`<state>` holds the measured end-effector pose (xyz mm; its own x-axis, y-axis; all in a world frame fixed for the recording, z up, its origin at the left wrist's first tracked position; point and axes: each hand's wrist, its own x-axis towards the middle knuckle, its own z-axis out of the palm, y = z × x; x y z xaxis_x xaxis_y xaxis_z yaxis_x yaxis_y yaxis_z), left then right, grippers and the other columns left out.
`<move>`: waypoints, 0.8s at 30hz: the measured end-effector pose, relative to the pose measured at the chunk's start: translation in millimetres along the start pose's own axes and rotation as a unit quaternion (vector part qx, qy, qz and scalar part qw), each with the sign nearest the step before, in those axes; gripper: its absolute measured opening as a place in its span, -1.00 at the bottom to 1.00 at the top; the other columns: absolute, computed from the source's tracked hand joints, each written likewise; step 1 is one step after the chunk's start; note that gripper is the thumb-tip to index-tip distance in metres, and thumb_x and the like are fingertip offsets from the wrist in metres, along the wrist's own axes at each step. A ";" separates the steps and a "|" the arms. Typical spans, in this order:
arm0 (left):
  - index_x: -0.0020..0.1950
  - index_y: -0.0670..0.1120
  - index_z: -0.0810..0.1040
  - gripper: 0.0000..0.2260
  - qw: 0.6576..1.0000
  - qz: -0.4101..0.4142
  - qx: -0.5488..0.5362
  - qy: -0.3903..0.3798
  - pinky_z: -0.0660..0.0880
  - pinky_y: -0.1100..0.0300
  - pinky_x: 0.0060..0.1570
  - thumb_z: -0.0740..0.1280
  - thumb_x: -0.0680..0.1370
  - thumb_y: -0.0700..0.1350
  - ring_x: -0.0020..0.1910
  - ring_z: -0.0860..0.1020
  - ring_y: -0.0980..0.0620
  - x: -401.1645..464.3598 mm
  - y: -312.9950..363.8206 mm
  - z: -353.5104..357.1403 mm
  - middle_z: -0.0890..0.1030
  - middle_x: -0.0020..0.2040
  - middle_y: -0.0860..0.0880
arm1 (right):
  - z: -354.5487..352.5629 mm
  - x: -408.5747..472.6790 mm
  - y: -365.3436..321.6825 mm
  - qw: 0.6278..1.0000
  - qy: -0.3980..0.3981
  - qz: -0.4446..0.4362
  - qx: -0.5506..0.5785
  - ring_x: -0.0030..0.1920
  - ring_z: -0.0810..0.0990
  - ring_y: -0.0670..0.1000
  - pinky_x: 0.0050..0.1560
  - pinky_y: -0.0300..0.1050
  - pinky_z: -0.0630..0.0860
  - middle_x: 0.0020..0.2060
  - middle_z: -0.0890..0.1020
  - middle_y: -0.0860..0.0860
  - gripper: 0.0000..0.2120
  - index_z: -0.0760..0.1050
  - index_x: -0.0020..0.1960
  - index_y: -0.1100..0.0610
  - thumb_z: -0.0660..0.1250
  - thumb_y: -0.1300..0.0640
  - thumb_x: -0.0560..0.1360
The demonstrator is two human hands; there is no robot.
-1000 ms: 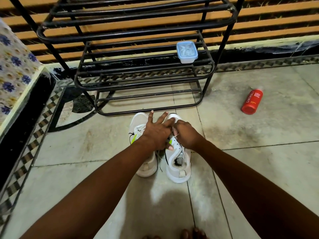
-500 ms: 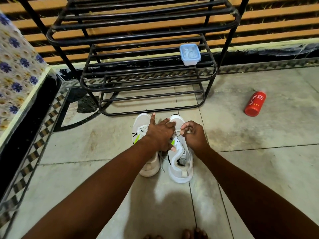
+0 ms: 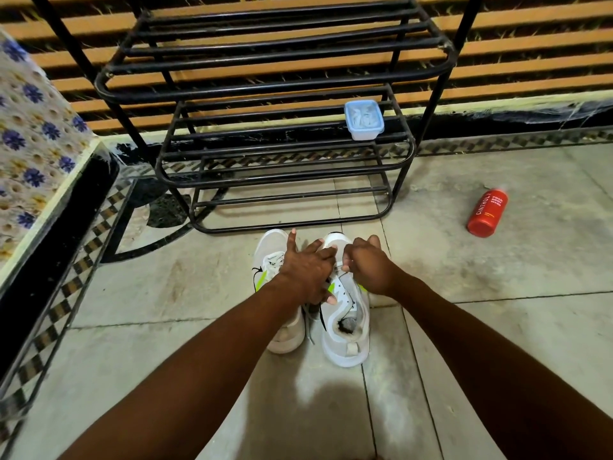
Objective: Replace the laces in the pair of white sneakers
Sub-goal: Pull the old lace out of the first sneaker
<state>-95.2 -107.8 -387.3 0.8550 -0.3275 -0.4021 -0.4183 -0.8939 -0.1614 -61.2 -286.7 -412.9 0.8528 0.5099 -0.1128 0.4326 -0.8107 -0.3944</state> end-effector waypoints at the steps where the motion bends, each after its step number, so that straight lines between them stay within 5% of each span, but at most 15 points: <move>1: 0.65 0.01 0.18 -0.22 1.000 -0.002 -0.002 0.001 -0.29 -0.52 0.42 0.31 0.54 0.35 0.68 -0.04 -0.02 0.1 -0.2 0.1 0.04 0.69 0.09 | 0.7 -0.3 -1.4 0.996 0.012 0.041 0.074 0.00 0.32 -0.04 0.14 -0.04 0.35 -0.19 0.48 -0.15 -0.87 0.53 -0.08 0.04 0.27 0.23 0.56; 2: 0.64 0.00 0.19 -0.21 1.000 -0.003 -0.004 0.003 -0.28 -0.53 0.41 0.32 0.54 0.34 0.67 -0.02 -0.03 0.1 0.4 0.5 0.04 0.69 0.09 | -2.5 -3.2 -3.2 0.975 0.037 0.092 0.197 -0.06 0.39 -0.06 0.09 -0.10 0.37 -0.26 0.52 -0.16 -0.84 0.55 -0.15 0.05 0.29 0.23 0.57; 5: 0.63 -0.02 0.21 -0.25 1.000 -0.003 -0.007 0.013 -0.26 -0.55 0.41 0.33 0.55 0.29 0.67 0.01 -0.04 -1.3 0.8 0.5 0.08 0.67 0.08 | -15.5 -12.7 1.3 0.781 0.105 0.240 0.566 -0.35 0.45 -0.06 -0.29 -0.20 0.41 -0.41 0.54 -0.06 -0.80 0.52 -0.22 0.12 0.29 0.29 0.56; 6: 0.64 -0.03 0.20 -0.24 1.000 -0.003 -0.007 0.013 -0.26 -0.56 0.41 0.33 0.55 0.28 0.67 0.01 -0.05 -1.4 1.3 0.4 0.08 0.67 0.08 | -18.3 -15.7 5.4 0.788 0.090 0.227 0.565 -0.38 0.45 -0.08 -0.35 -0.22 0.39 -0.40 0.53 -0.01 -0.84 0.50 -0.20 0.15 0.30 0.30 0.54; 9: 0.64 -0.02 0.19 -0.20 1.000 -0.005 -0.001 0.004 -0.26 -0.56 0.42 0.34 0.53 0.33 0.67 -0.02 -0.06 -0.4 2.6 0.7 0.06 0.68 0.08 | -20.3 -20.9 8.2 0.907 0.018 0.087 0.412 -0.42 0.49 -0.23 -0.38 -0.37 0.38 -0.35 0.53 -0.01 -0.87 0.48 -0.16 0.22 0.37 0.36 0.53; 13: 0.65 -0.01 0.17 -0.19 1.000 -0.009 0.004 -0.004 -0.26 -0.56 0.42 0.33 0.53 0.35 0.67 -0.05 -0.07 -1.1 3.5 -1.3 0.03 0.69 0.08 | -9.3 -10.6 13.0 0.995 0.011 -0.064 0.071 -0.16 0.57 0.03 0.02 -0.16 0.32 -0.25 0.56 -0.10 -0.90 0.49 -0.13 0.11 0.39 0.22 0.52; 15: 0.65 -0.02 0.16 -0.18 1.000 -0.010 0.006 -0.002 -0.26 -0.56 0.41 0.35 0.53 0.34 0.67 -0.05 -0.08 -1.6 4.1 -2.6 0.04 0.68 0.08 | -8.7 -8.0 11.4 0.996 0.034 -0.075 0.032 -0.17 0.46 0.01 0.06 -0.09 0.28 -0.27 0.44 -0.16 -0.86 0.50 -0.15 0.07 0.35 0.27 0.53; 17: 0.64 -0.02 0.19 -0.18 1.000 -0.011 0.004 -0.004 -0.26 -0.56 0.41 0.37 0.52 0.33 0.67 -0.05 -0.08 -1.4 4.4 -4.8 0.07 0.67 0.08 | -8.0 -10.6 7.3 0.982 0.099 -0.013 0.161 -0.21 0.47 -0.02 0.01 -0.06 0.37 -0.28 0.44 -0.14 -0.72 0.48 -0.23 -0.01 0.35 0.34 0.50; 18: 0.63 -0.02 0.20 -0.19 1.000 -0.012 0.001 -0.006 -0.26 -0.57 0.41 0.38 0.51 0.33 0.67 -0.05 -0.08 -0.3 4.6 -5.5 0.08 0.67 0.08 | -10.9 -12.5 4.0 0.948 0.132 0.046 0.287 -0.25 0.50 -0.05 -0.08 -0.09 0.41 -0.30 0.48 -0.11 -0.69 0.48 -0.26 0.00 0.34 0.38 0.50; 21: 0.64 -0.03 0.18 -0.15 1.000 -0.012 -0.002 -0.010 -0.25 -0.57 0.42 0.41 0.50 0.32 0.68 -0.06 -0.08 -0.3 5.4 -9.0 0.09 0.67 0.07 | -23.3 -12.1 -5.7 0.739 0.149 0.212 0.622 -0.43 0.49 -0.10 -0.29 -0.18 0.40 -0.36 0.51 0.00 -0.72 0.49 -0.23 0.16 0.24 0.44 0.56; 22: 0.65 -0.03 0.17 -0.14 1.000 -0.012 -0.003 -0.012 -0.25 -0.57 0.42 0.40 0.50 0.32 0.68 -0.06 -0.08 -1.3 5.4 -8.9 0.08 0.67 0.07 | -25.6 -10.9 -5.1 0.732 0.122 0.229 0.630 -0.47 0.47 -0.10 -0.32 -0.18 0.39 -0.38 0.50 0.04 -0.73 0.49 -0.24 0.18 0.24 0.41 0.58; 24: 0.66 -0.03 0.15 -0.13 1.000 -0.013 -0.001 -0.010 -0.26 -0.57 0.42 0.40 0.50 0.34 0.68 -0.06 -0.08 -2.2 5.1 -7.2 0.07 0.68 0.07 | -30.2 -10.9 1.7 0.864 0.063 0.149 0.477 -0.47 0.46 -0.10 -0.36 -0.20 0.37 -0.42 0.51 0.08 -0.73 0.50 -0.31 0.18 0.36 0.27 0.57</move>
<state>-97.1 -113.9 -380.7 0.8595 -0.2977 -0.4155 -0.3953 -0.9025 -0.1711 -60.9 -302.4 -384.8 0.9356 0.2358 -0.2629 -0.1984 -0.2648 -0.9437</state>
